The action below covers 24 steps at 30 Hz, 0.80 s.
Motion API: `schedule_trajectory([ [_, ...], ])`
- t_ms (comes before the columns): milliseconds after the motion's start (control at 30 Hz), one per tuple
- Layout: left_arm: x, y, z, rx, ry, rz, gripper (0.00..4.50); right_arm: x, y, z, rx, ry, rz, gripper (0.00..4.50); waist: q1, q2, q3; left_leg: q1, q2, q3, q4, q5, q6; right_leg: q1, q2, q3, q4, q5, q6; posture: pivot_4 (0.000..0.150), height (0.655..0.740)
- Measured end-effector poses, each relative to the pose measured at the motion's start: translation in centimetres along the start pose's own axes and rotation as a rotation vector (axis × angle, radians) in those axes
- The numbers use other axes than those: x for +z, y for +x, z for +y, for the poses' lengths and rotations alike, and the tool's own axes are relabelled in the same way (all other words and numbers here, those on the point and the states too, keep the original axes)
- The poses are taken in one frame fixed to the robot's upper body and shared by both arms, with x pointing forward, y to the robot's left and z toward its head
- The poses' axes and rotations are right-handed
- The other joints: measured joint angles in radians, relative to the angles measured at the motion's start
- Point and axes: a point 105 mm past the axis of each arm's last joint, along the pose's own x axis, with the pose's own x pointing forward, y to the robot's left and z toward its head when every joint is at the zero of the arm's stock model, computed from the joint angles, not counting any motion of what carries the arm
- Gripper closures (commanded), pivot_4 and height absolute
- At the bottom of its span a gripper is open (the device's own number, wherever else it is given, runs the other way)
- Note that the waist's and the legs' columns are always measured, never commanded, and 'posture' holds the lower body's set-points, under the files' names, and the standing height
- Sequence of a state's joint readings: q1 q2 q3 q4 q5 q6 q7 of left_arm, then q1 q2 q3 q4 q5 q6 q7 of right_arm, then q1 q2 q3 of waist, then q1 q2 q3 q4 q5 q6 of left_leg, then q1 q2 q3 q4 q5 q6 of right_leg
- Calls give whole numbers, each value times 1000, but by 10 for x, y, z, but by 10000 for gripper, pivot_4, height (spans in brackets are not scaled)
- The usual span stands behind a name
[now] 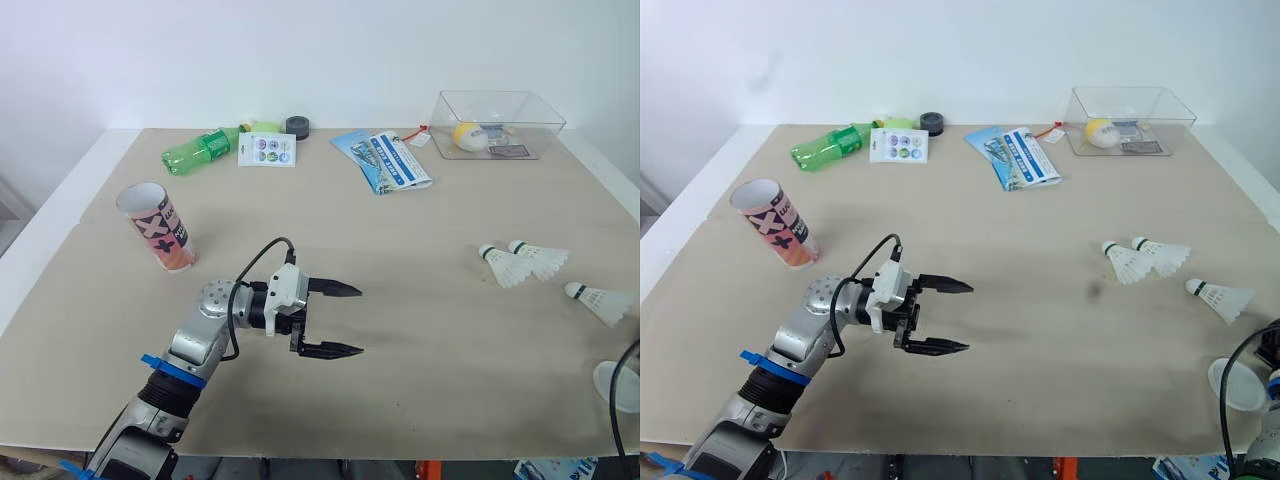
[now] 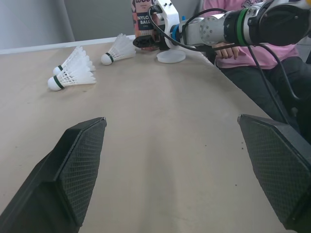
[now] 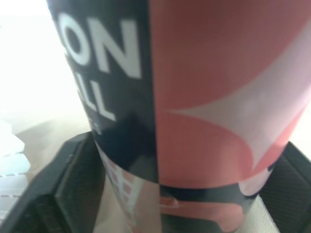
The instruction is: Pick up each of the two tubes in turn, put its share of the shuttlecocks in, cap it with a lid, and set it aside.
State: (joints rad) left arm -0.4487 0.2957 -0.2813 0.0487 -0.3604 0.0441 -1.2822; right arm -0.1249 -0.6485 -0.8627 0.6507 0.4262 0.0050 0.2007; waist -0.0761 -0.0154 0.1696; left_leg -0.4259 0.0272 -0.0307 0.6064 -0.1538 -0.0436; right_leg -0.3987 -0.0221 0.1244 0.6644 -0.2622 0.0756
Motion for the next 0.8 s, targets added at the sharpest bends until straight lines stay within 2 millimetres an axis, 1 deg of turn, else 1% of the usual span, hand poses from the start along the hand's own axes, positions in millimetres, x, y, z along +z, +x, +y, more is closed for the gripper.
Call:
schedule_trajectory([
  [167, -1, 1, 0, 4, -3, 3, 0, 0, -5, -4, 13, -36, 3, 608, 1, 0, 0, 0, 0, 0, 0, 0, 0, 0, 0, 0, 0, 0, 0, 1500, 7400],
  [267, -2, 4, -2, -8, -6, 3, 0, 8, -11, -5, 27, -72, -14, 608, 1, 0, 0, 0, 0, 0, 0, 0, 0, 0, 0, 0, 0, 0, 1, 1500, 7400],
  [300, -2, 5, -3, -13, -7, 2, 0, 11, -16, -5, 34, -90, -23, 608, 1, 0, 0, 0, 0, 0, 0, 0, 0, 0, 0, 0, 0, 0, 1, 1500, 7400],
  [333, -5, 5, -4, -24, -16, 8, 0, 13, -28, -4, 52, -113, -24, 608, 1, 0, 0, 0, 0, -1, 0, 0, 0, 0, 0, 0, 0, -1, 0, 1500, 7400],
  [367, -5, 5, -4, -26, -16, 9, 0, 13, -28, -4, 52, -112, -22, 608, 1, 0, 0, 0, 0, 0, 0, 0, 0, 0, 0, 0, 0, -1, 0, 1500, 7400],
  [500, -5, 7, -1, -48, -16, 11, 0, 17, -46, -4, 55, -109, -14, 608, 1, 0, 0, 0, 0, 0, 0, 0, 0, 0, -1, 0, 0, 0, 0, 1500, 7400],
  [600, -3, 9, 0, -60, -8, 2, 0, 14, -56, -1, 50, -100, 3, 608, 0, 0, 0, 0, 0, 0, 0, 0, 0, 0, -1, 0, 0, 0, 0, 1500, 7400],
  [700, -5, 12, -1, -72, -14, -8, 0, 12, -68, 6, 62, -88, 12, 608, 1, 0, 0, 0, 0, -1, -1, 0, 0, -1, 0, -1, 0, -1, 0, 1500, 7400],
  [800, -6, 12, 0, -80, -17, -10, 0, 19, -81, 13, 112, -130, 16, 608, 2, 1, 0, -1, 0, 0, -1, 0, 0, -2, -1, 0, 0, -1, 0, 1500, 7400],
])
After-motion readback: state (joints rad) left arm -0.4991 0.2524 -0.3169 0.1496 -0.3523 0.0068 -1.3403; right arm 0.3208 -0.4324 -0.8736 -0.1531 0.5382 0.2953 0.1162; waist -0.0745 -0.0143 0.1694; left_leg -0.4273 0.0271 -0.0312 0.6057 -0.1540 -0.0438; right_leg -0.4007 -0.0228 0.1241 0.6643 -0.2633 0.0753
